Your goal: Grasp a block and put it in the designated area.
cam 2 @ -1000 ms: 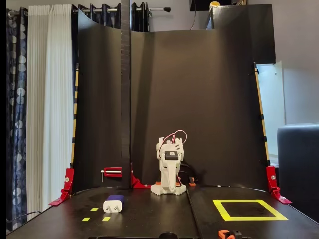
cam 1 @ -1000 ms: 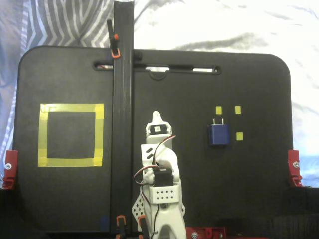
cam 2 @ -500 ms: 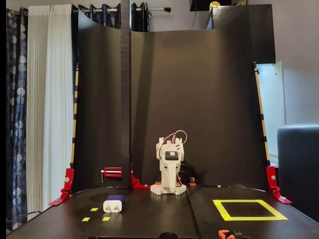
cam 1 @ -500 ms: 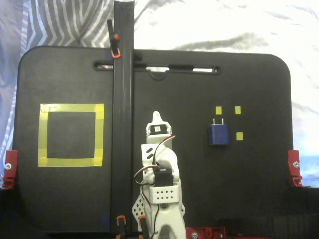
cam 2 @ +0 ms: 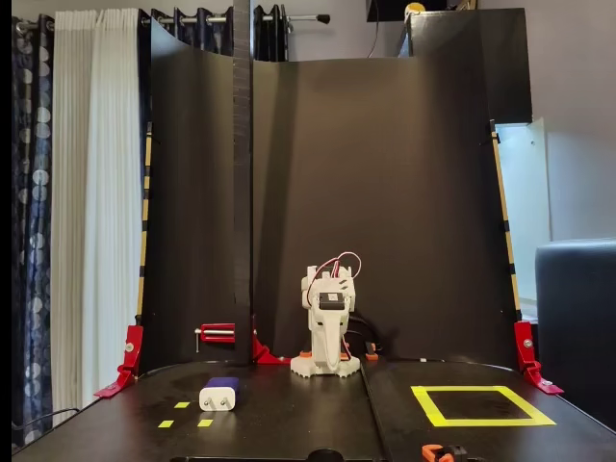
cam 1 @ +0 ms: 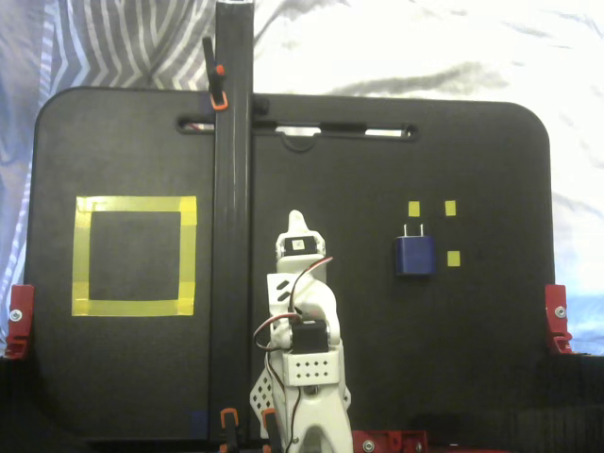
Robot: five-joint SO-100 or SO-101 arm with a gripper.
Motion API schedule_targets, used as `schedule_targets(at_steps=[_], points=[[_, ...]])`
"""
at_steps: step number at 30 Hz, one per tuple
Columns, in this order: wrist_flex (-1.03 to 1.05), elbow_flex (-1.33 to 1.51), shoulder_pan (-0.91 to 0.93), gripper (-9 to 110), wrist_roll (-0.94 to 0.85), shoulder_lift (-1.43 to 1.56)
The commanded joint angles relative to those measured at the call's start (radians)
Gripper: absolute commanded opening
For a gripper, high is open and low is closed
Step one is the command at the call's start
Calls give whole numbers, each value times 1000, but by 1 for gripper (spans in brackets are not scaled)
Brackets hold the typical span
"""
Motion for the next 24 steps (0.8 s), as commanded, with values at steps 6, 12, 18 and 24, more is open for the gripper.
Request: schedule_targets(at_steps=[6, 12, 18, 24], points=[[2, 6, -11, 0, -9, 6], [3, 6, -11, 0, -9, 6], [3, 6, -11, 0, -9, 6], [3, 6, -3, 0, -5, 6]])
